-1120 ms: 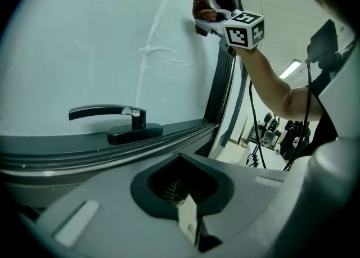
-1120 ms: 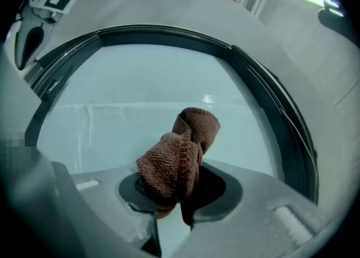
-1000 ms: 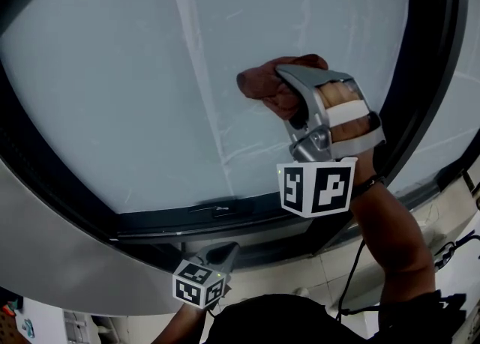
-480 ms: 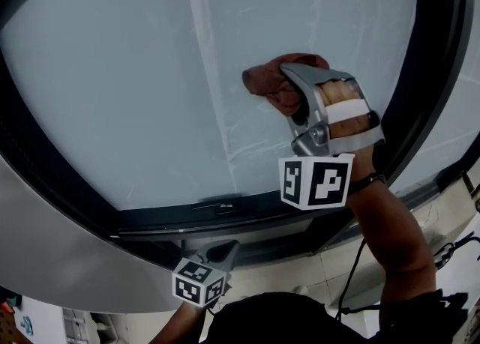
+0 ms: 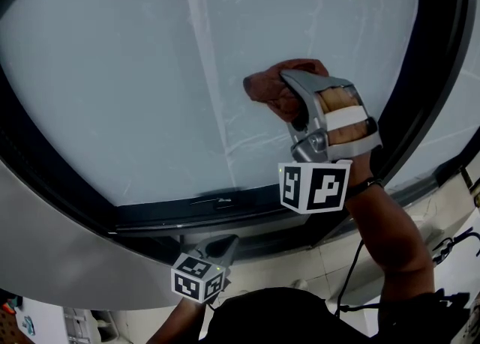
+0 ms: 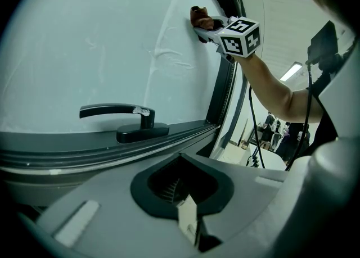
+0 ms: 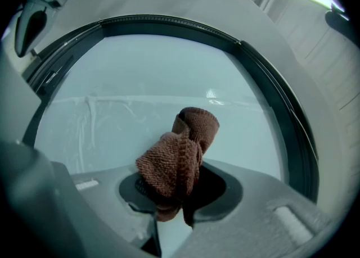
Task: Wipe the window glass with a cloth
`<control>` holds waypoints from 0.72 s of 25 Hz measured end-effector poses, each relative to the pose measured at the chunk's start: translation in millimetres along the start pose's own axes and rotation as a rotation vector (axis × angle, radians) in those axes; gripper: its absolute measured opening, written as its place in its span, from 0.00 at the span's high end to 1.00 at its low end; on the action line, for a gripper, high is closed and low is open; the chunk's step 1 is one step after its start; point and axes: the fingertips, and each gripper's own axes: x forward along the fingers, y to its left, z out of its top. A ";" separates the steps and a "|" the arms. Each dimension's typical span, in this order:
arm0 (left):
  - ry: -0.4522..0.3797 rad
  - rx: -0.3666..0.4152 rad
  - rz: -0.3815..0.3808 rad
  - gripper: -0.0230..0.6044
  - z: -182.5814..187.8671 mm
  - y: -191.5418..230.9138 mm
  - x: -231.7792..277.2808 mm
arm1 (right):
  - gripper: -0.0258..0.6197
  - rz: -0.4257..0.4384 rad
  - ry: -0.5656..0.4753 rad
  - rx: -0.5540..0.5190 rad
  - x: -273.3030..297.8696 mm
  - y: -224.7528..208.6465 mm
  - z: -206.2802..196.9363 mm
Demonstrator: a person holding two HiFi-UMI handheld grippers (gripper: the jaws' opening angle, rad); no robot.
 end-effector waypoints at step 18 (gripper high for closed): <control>0.020 0.005 -0.023 0.94 -4.8 -4.3 6.7 | 0.81 0.102 0.005 0.042 -22.6 87.9 0.7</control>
